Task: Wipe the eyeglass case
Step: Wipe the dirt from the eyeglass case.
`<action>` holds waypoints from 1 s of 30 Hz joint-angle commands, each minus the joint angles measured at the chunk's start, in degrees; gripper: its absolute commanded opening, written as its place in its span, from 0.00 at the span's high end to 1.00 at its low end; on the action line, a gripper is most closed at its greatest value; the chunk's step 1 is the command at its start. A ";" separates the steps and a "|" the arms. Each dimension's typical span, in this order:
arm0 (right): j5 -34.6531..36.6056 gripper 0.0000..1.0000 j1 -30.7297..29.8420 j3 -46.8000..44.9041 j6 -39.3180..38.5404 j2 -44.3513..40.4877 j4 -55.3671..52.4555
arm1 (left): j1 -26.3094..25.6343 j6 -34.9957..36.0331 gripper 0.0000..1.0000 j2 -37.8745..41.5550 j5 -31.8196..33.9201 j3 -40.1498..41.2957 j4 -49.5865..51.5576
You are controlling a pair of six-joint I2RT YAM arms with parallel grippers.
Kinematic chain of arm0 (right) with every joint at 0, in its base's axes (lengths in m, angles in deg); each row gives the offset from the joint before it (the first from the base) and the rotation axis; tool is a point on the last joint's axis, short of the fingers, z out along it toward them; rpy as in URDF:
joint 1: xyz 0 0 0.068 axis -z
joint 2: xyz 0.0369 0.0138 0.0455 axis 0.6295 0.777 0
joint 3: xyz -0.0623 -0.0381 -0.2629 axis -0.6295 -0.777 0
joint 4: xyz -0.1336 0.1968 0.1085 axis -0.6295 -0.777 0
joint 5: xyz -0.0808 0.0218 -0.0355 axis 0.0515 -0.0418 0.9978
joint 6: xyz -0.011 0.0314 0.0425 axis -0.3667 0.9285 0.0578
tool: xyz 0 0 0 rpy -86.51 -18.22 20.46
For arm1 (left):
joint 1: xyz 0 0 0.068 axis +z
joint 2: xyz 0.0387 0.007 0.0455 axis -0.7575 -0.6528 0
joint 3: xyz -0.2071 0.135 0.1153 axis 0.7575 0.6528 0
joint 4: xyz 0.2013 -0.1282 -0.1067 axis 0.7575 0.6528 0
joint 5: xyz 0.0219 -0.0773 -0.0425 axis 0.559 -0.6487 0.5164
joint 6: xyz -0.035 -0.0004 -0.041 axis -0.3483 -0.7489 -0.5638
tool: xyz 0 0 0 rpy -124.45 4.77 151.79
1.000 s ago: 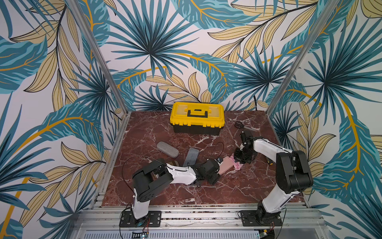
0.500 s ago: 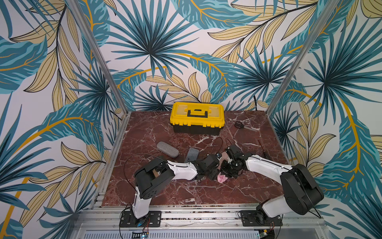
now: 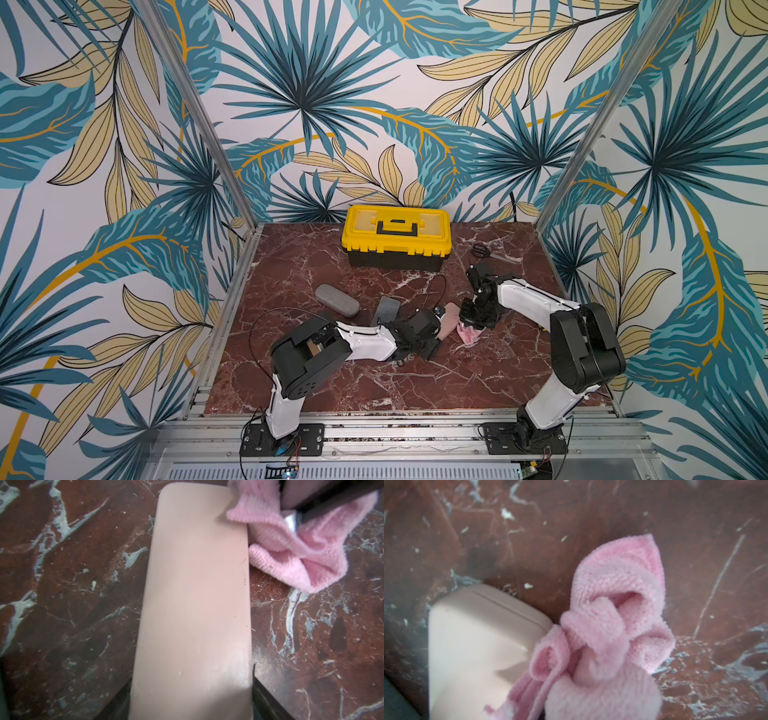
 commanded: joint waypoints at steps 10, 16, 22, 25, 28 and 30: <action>-8.31 1.00 -4.51 -2.32 2.20 -3.21 6.09 | -1.65 2.11 1.00 -3.99 -9.54 -2.04 9.98; 5.24 1.00 9.00 8.93 -5.61 5.19 -0.08 | -3.83 0.91 1.00 0.16 -14.18 -3.01 13.68; 13.52 1.00 11.06 8.54 -8.84 0.58 -4.03 | -1.38 -8.80 1.00 5.01 -31.91 0.72 4.33; 11.79 1.00 11.09 5.07 -9.21 -2.66 -5.29 | 2.58 -17.29 1.00 4.69 -42.14 3.68 -4.32; 11.22 1.00 11.04 0.51 -9.07 -6.18 -5.70 | 6.14 -20.46 1.00 3.78 -45.78 5.31 -5.38; 10.84 1.00 11.04 -1.80 -8.97 -7.89 -6.46 | 8.59 -20.36 1.00 3.34 -45.60 5.59 -2.77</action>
